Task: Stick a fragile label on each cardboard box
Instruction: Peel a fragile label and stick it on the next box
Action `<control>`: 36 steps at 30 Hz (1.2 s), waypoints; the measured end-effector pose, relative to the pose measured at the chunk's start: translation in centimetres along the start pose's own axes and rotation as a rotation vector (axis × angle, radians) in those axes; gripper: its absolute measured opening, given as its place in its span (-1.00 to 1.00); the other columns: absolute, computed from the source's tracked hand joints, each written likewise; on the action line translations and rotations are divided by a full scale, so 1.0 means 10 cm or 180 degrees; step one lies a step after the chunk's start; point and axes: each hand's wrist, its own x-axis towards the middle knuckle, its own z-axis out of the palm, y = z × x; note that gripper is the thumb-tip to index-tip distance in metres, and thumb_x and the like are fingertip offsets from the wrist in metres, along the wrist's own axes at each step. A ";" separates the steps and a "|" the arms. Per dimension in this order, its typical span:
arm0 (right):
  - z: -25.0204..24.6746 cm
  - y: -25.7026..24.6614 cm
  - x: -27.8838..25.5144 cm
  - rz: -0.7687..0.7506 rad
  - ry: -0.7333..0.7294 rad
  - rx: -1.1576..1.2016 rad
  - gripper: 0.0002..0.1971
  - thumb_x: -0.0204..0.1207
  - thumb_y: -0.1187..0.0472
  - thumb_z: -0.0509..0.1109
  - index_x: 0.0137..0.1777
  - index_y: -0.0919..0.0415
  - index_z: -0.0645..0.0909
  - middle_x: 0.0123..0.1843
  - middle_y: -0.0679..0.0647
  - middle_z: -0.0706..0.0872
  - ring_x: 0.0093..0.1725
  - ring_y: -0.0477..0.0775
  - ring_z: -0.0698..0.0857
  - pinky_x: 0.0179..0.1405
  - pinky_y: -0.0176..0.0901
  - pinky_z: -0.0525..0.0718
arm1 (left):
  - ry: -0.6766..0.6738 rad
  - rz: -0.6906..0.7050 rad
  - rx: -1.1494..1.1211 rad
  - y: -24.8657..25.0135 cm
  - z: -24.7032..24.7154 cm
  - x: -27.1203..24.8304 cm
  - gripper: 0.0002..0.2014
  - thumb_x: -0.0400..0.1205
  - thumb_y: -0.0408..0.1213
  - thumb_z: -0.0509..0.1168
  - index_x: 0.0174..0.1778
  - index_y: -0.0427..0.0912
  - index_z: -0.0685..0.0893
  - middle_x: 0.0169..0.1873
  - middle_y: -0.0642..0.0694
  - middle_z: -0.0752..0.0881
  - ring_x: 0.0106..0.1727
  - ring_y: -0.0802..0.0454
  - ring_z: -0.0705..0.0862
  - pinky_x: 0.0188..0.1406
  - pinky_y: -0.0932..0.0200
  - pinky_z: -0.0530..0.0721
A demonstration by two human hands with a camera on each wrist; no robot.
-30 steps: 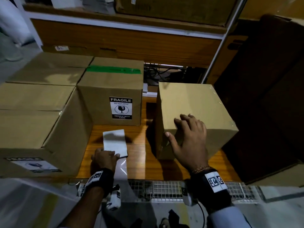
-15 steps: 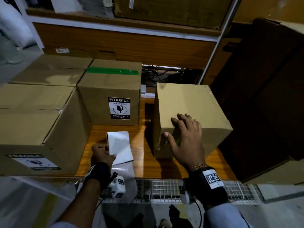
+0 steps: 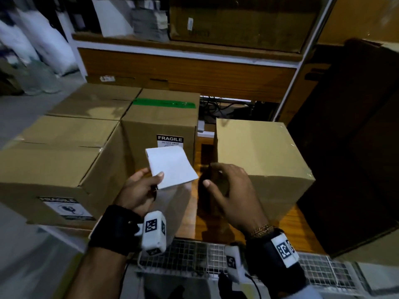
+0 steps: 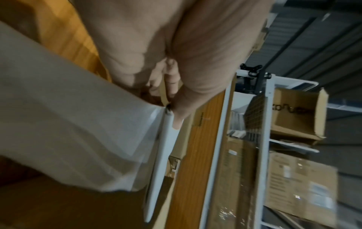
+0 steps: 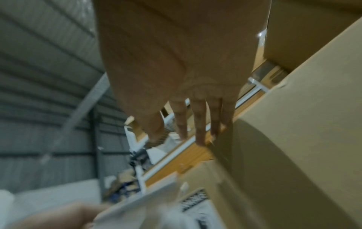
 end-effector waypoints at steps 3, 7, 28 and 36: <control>-0.10 -0.15 0.03 -0.0034 -0.0485 0.0285 -0.26 0.64 -0.14 0.47 0.75 -0.33 0.22 0.61 -0.21 0.38 0.54 -0.16 0.40 0.50 -0.12 0.53 | -0.0231 0.0036 -0.0084 0.13 0.15 -0.20 -0.59 0.68 -0.53 0.32 0.47 -0.28 0.57 0.18 -0.33 0.82 0.11 -0.26 0.85 -0.20 -0.03 0.85; -0.20 -0.20 0.11 -0.0429 -0.0452 0.0002 -0.50 0.61 -0.12 0.52 0.54 -0.27 0.58 0.72 -0.16 0.30 0.69 -0.04 0.32 0.63 0.13 0.51 | -0.0457 0.0192 0.0006 0.23 0.33 -0.38 -0.53 0.65 -0.51 0.35 0.51 -0.25 0.54 0.23 -0.28 0.81 0.16 -0.23 0.84 -0.18 0.00 0.84; -0.84 -0.13 0.65 -0.0068 0.2227 0.1210 -0.85 0.78 0.05 0.36 0.09 0.03 0.74 -0.08 -0.21 0.78 -0.08 -0.19 0.76 -0.28 -0.18 0.76 | -0.1416 0.0247 0.1604 0.21 0.63 -0.47 -0.35 0.52 -0.37 0.56 0.54 -0.21 0.50 0.22 -0.27 0.82 0.23 -0.31 0.81 0.26 -0.39 0.73; -1.06 0.56 0.82 0.1136 0.2807 0.0806 -0.78 0.72 0.03 0.38 0.11 0.12 0.80 -0.08 0.01 0.78 -0.04 0.06 0.73 -0.11 -0.10 0.61 | -0.1371 0.0379 0.1967 0.27 0.61 -0.34 -0.30 0.34 -0.24 0.74 0.37 -0.29 0.64 0.10 -0.23 0.87 0.14 -0.21 0.85 0.20 -0.22 0.80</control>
